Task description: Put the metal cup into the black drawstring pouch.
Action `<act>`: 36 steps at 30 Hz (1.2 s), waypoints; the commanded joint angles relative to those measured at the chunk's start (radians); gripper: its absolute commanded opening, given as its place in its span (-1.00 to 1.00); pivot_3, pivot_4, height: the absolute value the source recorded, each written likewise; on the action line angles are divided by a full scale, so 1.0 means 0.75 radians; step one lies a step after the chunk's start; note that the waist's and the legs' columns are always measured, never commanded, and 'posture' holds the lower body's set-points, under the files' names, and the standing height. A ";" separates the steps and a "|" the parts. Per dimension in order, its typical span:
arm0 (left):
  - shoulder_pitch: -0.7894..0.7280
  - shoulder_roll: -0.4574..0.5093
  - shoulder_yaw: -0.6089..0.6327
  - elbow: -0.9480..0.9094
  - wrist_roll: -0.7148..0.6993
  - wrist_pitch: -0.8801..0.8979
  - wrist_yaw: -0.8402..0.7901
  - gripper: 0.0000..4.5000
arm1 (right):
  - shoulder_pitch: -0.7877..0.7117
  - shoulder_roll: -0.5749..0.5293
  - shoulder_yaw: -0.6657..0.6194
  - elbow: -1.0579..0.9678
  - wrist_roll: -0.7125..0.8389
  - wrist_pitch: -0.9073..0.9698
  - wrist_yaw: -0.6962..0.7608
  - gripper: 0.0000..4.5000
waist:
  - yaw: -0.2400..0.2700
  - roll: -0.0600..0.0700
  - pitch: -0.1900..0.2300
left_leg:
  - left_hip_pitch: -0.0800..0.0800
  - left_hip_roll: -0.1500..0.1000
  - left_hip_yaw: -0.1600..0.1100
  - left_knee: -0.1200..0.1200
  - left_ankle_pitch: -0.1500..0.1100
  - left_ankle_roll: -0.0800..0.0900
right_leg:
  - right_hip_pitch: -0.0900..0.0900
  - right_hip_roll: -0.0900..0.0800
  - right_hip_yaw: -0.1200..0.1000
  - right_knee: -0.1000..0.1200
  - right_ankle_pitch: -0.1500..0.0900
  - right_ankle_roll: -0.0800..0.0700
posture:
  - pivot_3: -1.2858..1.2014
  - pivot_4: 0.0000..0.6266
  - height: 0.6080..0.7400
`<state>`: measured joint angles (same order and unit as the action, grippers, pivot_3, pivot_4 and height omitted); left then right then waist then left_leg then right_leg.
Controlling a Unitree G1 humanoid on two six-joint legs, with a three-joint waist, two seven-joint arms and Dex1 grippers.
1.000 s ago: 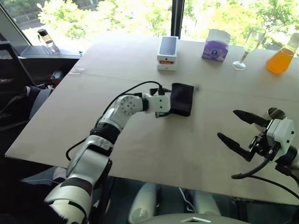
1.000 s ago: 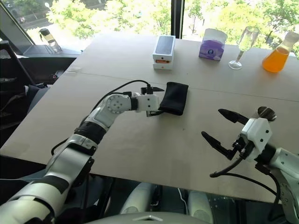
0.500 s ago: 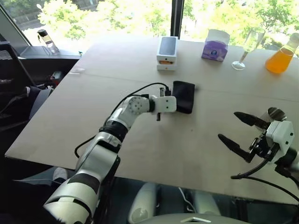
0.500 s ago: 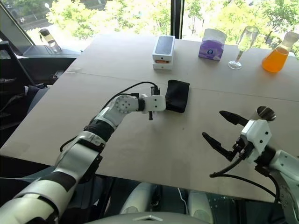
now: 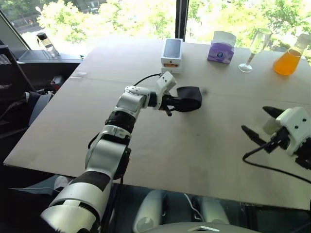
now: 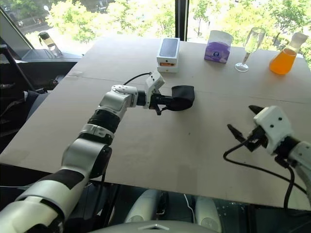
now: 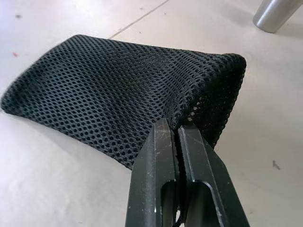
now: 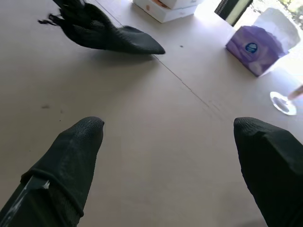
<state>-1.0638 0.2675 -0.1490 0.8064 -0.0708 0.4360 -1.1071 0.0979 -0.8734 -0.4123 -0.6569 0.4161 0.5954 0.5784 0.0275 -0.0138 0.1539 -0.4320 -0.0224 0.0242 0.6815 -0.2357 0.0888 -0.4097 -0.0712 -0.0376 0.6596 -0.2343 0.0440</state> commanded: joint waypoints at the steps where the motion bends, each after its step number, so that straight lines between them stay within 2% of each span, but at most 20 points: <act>1: 0.001 -0.013 -0.010 -0.096 -0.012 0.027 0.006 -0.98 | -0.143 -0.097 -0.017 0.048 0.036 0.259 -0.047 1.00 | -0.002 0.000 0.000 | 0.000 0.000 0.000 0.000 0.000 0.000 | 0.000 -0.002 0.002 0.000 0.000 0.000 | 0.03 -0.52 1.00; 3: 0.006 -0.021 -0.012 -0.119 -0.018 0.053 0.014 -0.98 | -0.195 -0.123 0.006 0.110 0.077 0.384 -0.031 1.00 | 0.001 0.000 0.000 | -0.001 0.001 -0.001 0.000 0.000 0.000 | 0.000 -0.004 0.002 0.000 0.000 0.000 | 0.03 -0.52 1.00; 9: 0.019 -0.029 -0.015 -0.170 -0.034 0.102 0.030 -0.98 | -0.355 -0.226 0.164 0.348 0.002 0.536 -0.030 1.00 | 0.001 0.000 0.000 | -0.003 0.000 0.001 0.000 -0.001 0.002 | -0.002 -0.008 0.004 -0.002 0.000 0.000 | 0.03 -0.52 1.00; 15: 0.045 -0.021 -0.014 -0.209 -0.036 0.120 0.046 -0.98 | -0.478 -0.287 0.228 0.406 0.031 0.706 0.013 1.00 | -0.008 0.001 0.001 | -0.003 0.000 0.001 0.000 -0.001 0.002 | -0.003 -0.008 0.003 -0.001 0.000 0.000 | 0.03 -0.52 1.00; 22: 0.071 -0.029 -0.013 -0.263 -0.045 0.139 0.069 -0.98 | -0.550 -0.377 0.331 0.502 0.040 0.775 0.128 1.00 | -0.012 0.002 0.001 | -0.004 -0.001 0.001 -0.001 -0.002 0.003 | -0.003 -0.010 0.004 -0.002 0.000 0.000 | 0.03 -0.52 1.00; 23: 0.073 -0.033 -0.011 -0.273 -0.050 0.147 0.072 -1.00 | -0.564 -0.388 0.349 0.523 0.036 0.777 0.144 0.77 | -0.012 0.002 0.001 | -0.004 -0.001 0.001 -0.001 -0.002 0.003 | -0.003 -0.010 0.004 -0.002 0.000 0.000 | 0.03 -0.52 1.00; 25: 0.080 -0.039 -0.011 -0.294 -0.055 0.160 0.079 -1.00 | -0.598 -0.402 0.401 0.578 0.004 0.743 0.161 0.46 | -0.015 0.002 0.001 | -0.004 0.000 0.001 -0.001 -0.002 0.003 | -0.003 -0.011 0.003 -0.002 0.000 0.000 | 0.03 -0.52 1.00; 26: 0.084 -0.042 -0.013 -0.303 -0.058 0.165 0.083 -1.00 | -0.618 -0.403 0.424 0.608 -0.010 0.729 0.165 0.18 | -0.016 0.002 0.001 | -0.004 0.000 0.001 -0.001 -0.002 0.003 | -0.004 -0.011 0.004 -0.002 0.000 0.000 | 0.03 -0.52 1.00; 27: 0.088 -0.045 -0.014 -0.312 -0.061 0.170 0.087 -1.00 | -0.630 -0.408 0.447 0.630 -0.022 0.711 0.178 0.07 | -0.016 0.002 0.001 | -0.004 0.000 0.001 -0.001 -0.002 0.003 | -0.004 -0.011 0.004 -0.002 0.000 0.000 | 0.03 -0.52 1.00; 28: 0.092 -0.048 -0.015 -0.321 -0.066 0.174 0.093 -1.00 | -0.640 -0.403 0.454 0.648 -0.028 0.702 0.182 -0.21 | -0.016 0.002 0.001 | -0.004 0.000 0.001 -0.001 -0.002 0.003 | -0.004 -0.011 0.004 -0.002 0.000 0.000 | 0.03 -0.52 1.00; 32: 0.101 -0.066 -0.006 -0.347 -0.085 0.206 0.122 -1.00 | -0.614 -0.417 0.458 0.657 -0.037 0.645 0.232 -0.98 | -0.015 0.002 0.001 | -0.006 0.000 0.001 -0.001 -0.002 0.003 | -0.006 -0.011 0.004 -0.002 0.000 0.000 | 0.03 -0.52 1.00; 35: 0.098 -0.080 -0.005 -0.357 -0.099 0.240 0.150 -1.00 | -0.580 -0.390 0.360 0.636 0.000 0.653 0.238 -0.98 | -0.015 0.002 0.001 | -0.006 0.000 0.001 -0.001 -0.002 0.003 | -0.006 -0.011 0.004 -0.002 0.000 0.000 | 0.03 -0.52 1.00; 36: 0.092 -0.090 -0.003 -0.362 -0.105 0.271 0.164 -1.00 | -0.577 -0.331 0.260 0.587 0.070 0.685 0.238 -0.98 | -0.013 0.002 0.001 | -0.006 -0.001 0.001 -0.001 -0.002 0.003 | -0.006 -0.011 0.004 -0.002 0.000 0.000 | 0.03 -0.52 1.00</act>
<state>-0.9839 0.2105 -0.1654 0.5862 -0.1240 0.6204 -0.9962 -0.3272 -1.1386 -0.1165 -0.1626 0.4210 1.0980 0.7480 0.0178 -0.0126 0.1547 -0.4367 -0.0227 0.0249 0.6808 -0.2373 0.0909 -0.4140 -0.0795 -0.0350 0.6578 -0.2340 0.0438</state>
